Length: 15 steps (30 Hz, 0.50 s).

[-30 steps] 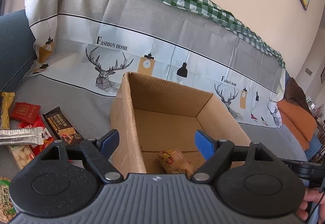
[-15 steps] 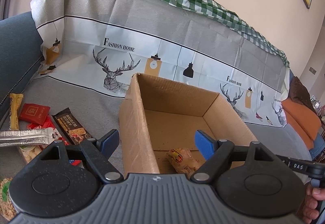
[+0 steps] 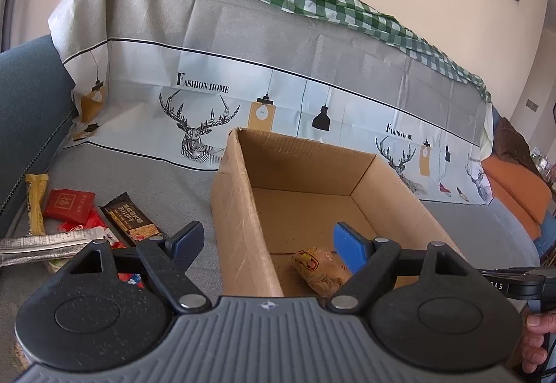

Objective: Organize snacks
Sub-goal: 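Withdraw both grippers from the box back toward the snack pile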

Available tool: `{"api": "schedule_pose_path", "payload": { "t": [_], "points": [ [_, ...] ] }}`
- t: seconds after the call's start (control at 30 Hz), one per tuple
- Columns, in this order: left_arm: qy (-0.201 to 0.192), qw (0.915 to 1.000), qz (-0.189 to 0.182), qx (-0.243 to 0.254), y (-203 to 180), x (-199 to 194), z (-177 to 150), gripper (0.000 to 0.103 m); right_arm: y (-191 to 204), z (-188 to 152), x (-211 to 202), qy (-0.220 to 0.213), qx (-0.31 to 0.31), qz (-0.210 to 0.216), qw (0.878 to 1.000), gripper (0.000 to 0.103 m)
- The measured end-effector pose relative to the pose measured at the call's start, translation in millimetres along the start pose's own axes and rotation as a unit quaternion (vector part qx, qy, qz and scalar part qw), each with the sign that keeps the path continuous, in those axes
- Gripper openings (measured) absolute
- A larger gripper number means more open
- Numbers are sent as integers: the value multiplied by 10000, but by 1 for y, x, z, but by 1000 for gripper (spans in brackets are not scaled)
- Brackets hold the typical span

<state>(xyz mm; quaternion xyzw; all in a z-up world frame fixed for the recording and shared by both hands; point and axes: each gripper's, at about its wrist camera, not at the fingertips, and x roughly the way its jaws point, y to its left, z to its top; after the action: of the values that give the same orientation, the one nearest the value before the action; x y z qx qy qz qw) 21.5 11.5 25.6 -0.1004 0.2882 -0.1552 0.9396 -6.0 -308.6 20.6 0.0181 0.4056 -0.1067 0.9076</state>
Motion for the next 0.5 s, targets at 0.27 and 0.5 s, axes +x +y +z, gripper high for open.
{"api": "schedule_pose_path", "payload": {
  "t": [0.27, 0.5],
  "points": [
    [100, 9993, -337, 143, 5, -16, -4, 85, 10, 0, -16, -437, -235, -162, 9986, 23],
    [-18, 9956, -744, 569, -3, -35, -11, 84, 22, 1, -59, -1439, 246, 172, 9891, 41]
  ]
}}
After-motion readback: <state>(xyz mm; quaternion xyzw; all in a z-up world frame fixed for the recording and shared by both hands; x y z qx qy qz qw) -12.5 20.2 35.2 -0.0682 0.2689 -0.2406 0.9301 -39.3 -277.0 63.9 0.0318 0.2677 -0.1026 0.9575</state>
